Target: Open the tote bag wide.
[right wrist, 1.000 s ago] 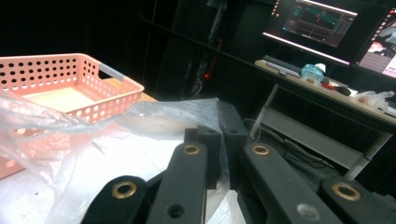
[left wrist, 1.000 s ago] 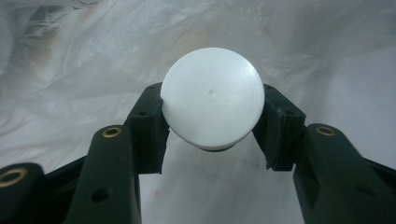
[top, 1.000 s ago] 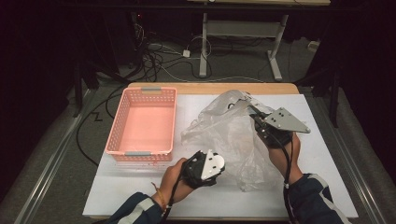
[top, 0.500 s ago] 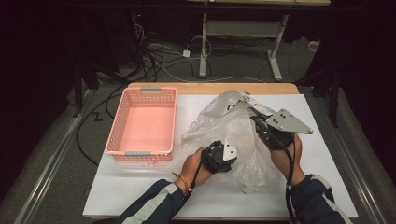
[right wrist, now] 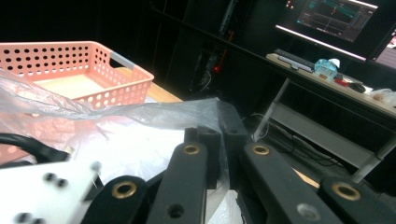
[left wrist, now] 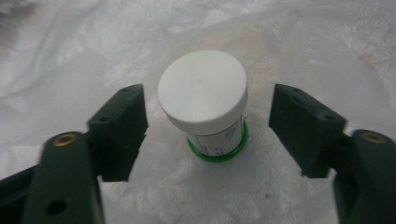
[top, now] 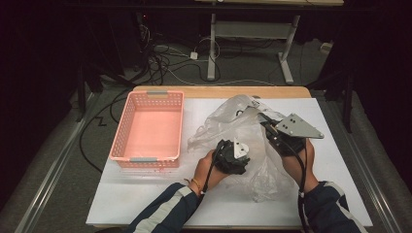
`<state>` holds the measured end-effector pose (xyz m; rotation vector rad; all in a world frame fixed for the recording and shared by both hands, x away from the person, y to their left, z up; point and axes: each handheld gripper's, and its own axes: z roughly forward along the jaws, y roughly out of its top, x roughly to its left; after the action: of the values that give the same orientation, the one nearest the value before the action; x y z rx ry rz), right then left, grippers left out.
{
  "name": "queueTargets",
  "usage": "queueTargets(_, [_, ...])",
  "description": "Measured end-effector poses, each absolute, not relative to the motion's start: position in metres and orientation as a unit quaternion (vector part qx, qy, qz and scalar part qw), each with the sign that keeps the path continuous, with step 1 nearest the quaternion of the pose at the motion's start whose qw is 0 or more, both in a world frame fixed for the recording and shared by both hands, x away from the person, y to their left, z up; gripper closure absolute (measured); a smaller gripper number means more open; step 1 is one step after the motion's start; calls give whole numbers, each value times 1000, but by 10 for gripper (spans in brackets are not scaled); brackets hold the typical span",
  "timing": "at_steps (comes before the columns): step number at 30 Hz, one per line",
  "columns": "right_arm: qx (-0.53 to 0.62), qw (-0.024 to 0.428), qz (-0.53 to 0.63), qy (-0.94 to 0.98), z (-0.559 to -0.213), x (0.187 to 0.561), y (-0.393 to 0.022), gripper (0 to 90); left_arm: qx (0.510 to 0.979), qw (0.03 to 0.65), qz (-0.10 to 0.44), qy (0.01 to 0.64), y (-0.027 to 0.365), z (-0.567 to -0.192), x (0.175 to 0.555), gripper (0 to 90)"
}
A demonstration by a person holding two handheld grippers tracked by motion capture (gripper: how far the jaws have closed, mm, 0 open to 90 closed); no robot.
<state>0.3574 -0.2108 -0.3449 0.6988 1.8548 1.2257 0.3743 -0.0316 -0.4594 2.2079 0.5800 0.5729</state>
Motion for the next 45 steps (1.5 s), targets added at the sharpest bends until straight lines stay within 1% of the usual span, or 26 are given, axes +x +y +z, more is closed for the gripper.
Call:
queueTargets(1, [274, 396, 483, 732, -345, 358, -212, 900, 870, 378, 232, 217, -29, -457, 371, 257])
queueTargets(3, [276, 394, 483, 732, -345, 357, -213, 900, 872, 372, 242, 206, -24, -452, 364, 214])
queueTargets(7, [273, 394, 480, 735, -345, 356, -215, 900, 869, 378, 267, 175, -6, -438, 341, 213])
queueTargets(10, [273, 393, 479, 736, -345, 355, -216, 900, 865, 388, 269, 167, 11, -425, 325, 215])
queueTargets(11, [272, 393, 478, 737, -344, 355, -216, 900, 864, 390, 273, 163, 17, -421, 319, 228])
queueTargets(14, [273, 392, 475, 739, -345, 355, -217, 900, 854, 398, 298, 156, 39, -410, 299, 245])
queueTargets(16, [272, 390, 471, 743, -346, 356, -217, 900, 839, 408, 325, 154, 55, -402, 286, 245])
queueTargets(19, [271, 389, 465, 748, -348, 357, -217, 900, 818, 425, 346, 173, 76, -395, 277, 243])
queueTargets(22, [271, 388, 462, 750, -348, 357, -218, 900, 800, 430, 368, 199, 95, -389, 274, 228])
queueTargets(25, [269, 389, 459, 753, -349, 357, -218, 900, 788, 439, 366, 229, 108, -386, 281, 213])
queueTargets(28, [269, 388, 455, 755, -350, 356, -218, 900, 795, 420, 359, 249, 114, -391, 295, 188])
queueTargets(31, [266, 388, 452, 758, -351, 356, -218, 900, 803, 404, 357, 255, 112, -397, 309, 187])
queueTargets(35, [268, 388, 447, 760, -355, 356, -219, 900, 815, 402, 324, 262, 103, -402, 328, 196])
queueTargets(37, [269, 387, 446, 761, -355, 356, -219, 900, 820, 397, 324, 256, 97, -403, 331, 320])
queueTargets(38, [269, 387, 446, 761, -355, 356, -219, 900, 821, 405, 314, 252, 96, -404, 332, 320])
queueTargets(39, [268, 388, 447, 761, -355, 357, -220, 900, 823, 405, 309, 249, 94, -404, 333, 368])
queueTargets(40, [268, 386, 447, 761, -355, 357, -220, 900, 826, 398, 312, 247, 91, -405, 334, 380])
queueTargets(41, [268, 385, 446, 762, -355, 357, -221, 900, 829, 398, 308, 245, 88, -406, 336, 411])
queueTargets(42, [269, 384, 446, 763, -356, 357, -221, 900, 830, 400, 302, 247, 87, -407, 338, 468])
queueTargets(43, [269, 384, 446, 763, -356, 357, -221, 900, 833, 399, 293, 248, 86, -407, 341, 468])
queueTargets(44, [269, 385, 446, 762, -355, 356, -222, 900, 836, 396, 288, 246, 85, -408, 343, 572])
queueTargets(45, [268, 386, 447, 762, -355, 356, -223, 900, 838, 397, 283, 246, 84, -409, 345, 601])
